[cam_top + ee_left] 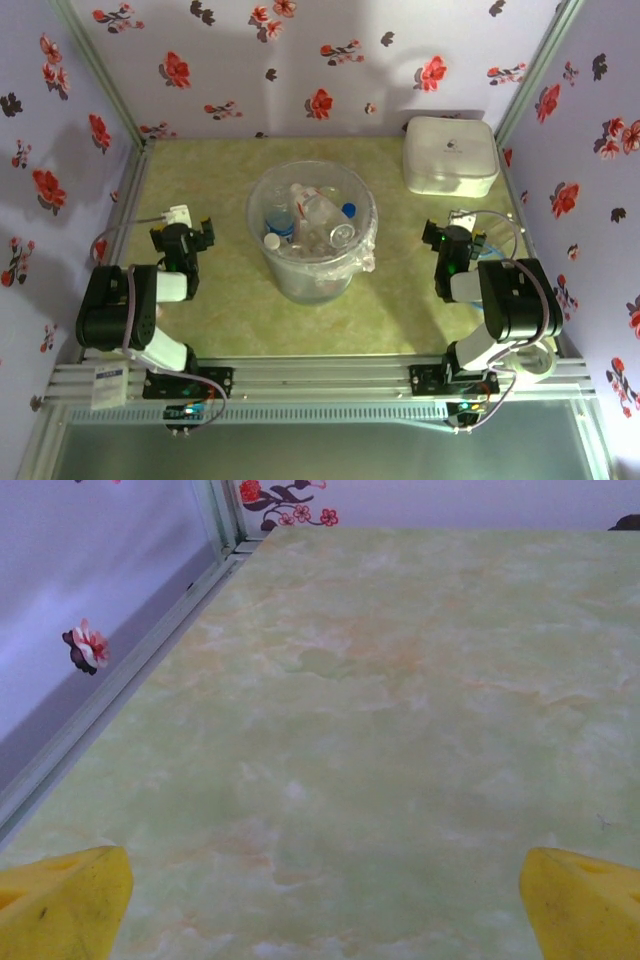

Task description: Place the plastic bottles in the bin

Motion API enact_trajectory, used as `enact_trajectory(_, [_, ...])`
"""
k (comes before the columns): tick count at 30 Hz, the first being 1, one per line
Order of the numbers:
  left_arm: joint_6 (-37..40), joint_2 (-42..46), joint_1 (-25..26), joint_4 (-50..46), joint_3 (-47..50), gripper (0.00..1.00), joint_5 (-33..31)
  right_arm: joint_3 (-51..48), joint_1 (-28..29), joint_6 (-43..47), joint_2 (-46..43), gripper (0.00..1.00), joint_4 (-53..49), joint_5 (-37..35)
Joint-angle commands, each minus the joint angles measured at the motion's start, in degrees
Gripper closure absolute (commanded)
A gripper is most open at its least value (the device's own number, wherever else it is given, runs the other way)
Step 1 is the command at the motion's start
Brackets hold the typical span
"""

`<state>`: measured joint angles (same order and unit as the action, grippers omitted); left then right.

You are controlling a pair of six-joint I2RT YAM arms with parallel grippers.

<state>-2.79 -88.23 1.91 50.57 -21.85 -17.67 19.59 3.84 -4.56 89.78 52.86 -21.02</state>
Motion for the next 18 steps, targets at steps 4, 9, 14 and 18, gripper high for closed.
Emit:
enact_trajectory(4, [-0.11, -0.63, 0.02, 2.79, 0.14, 0.0, 0.74, 1.53, -0.41, -1.5, -0.3, 0.01, 0.17, -1.06])
enact_trajectory(9, [-0.11, -0.63, 0.01, 2.78, 0.14, 0.0, 0.73, 1.84, -0.5, -1.55, -0.25, 0.01, -0.3, -0.86])
enact_trajectory(14, [-0.11, -0.63, -0.02, 2.76, 0.14, 0.0, 0.73, 2.21, -0.67, -1.66, -0.07, 0.01, -0.94, -0.48])
enact_trajectory(18, [-0.11, -0.68, -0.07, 2.74, 0.14, 0.0, 0.79, 1.65, -0.76, -1.57, -0.37, 0.01, -0.14, -0.32])
